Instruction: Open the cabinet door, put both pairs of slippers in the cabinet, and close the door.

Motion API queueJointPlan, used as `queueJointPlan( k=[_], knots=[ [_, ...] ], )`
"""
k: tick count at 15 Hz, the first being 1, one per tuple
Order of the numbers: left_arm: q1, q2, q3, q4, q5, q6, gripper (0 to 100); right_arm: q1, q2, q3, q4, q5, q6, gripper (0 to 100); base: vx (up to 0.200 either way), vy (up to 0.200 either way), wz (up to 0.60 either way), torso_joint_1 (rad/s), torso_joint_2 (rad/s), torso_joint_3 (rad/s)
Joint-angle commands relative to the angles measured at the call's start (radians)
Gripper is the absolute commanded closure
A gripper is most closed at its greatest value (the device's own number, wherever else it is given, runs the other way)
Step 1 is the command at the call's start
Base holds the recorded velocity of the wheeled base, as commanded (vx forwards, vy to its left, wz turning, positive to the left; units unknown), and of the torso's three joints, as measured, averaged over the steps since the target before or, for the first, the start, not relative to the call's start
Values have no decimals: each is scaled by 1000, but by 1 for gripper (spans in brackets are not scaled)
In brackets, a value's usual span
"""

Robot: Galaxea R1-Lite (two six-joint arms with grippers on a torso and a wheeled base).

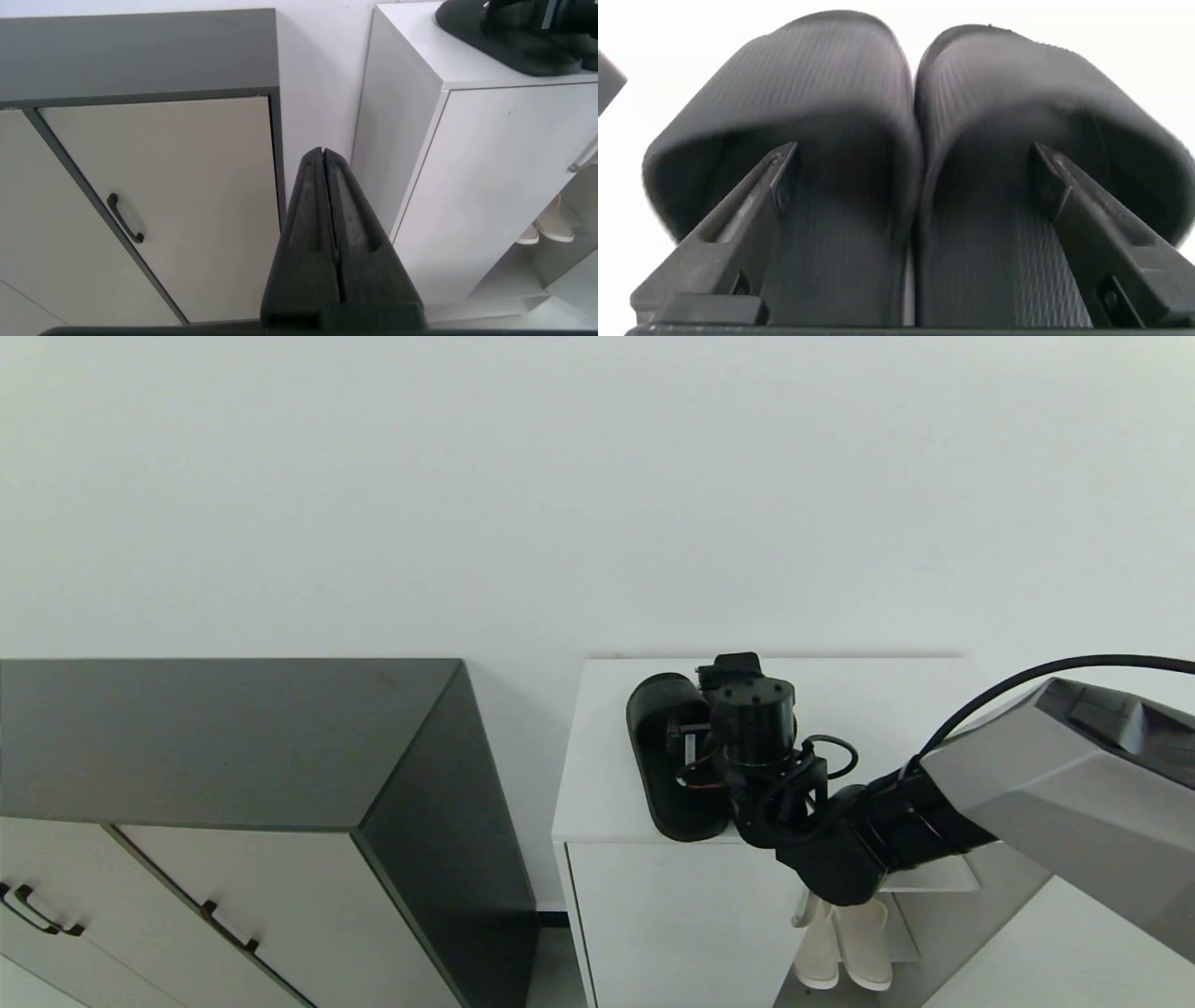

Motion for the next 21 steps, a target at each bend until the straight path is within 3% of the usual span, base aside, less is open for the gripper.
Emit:
queueJointPlan(
  k=[1,3,4,13,21],
  knots=[
    [0,0,0,0,0,1,100,-17,38,-59,18,0,-1,0,0,0,0,0,0,0],
    [0,0,0,0,0,1,100,-27,50,-86,32,14,1,0,0,0,0,0,0,0],
    [0,0,0,0,0,1,100,-29,53,-89,32,14,1,100,0,0,0,0,0,0],
    [0,0,0,0,0,1,100,-3,6,-62,32,6,-1,100,0,0,0,0,0,0],
    [0,0,0,0,0,2,100,105,-335,300,30,89,4,100,0,0,0,0,0,0]
  ],
)
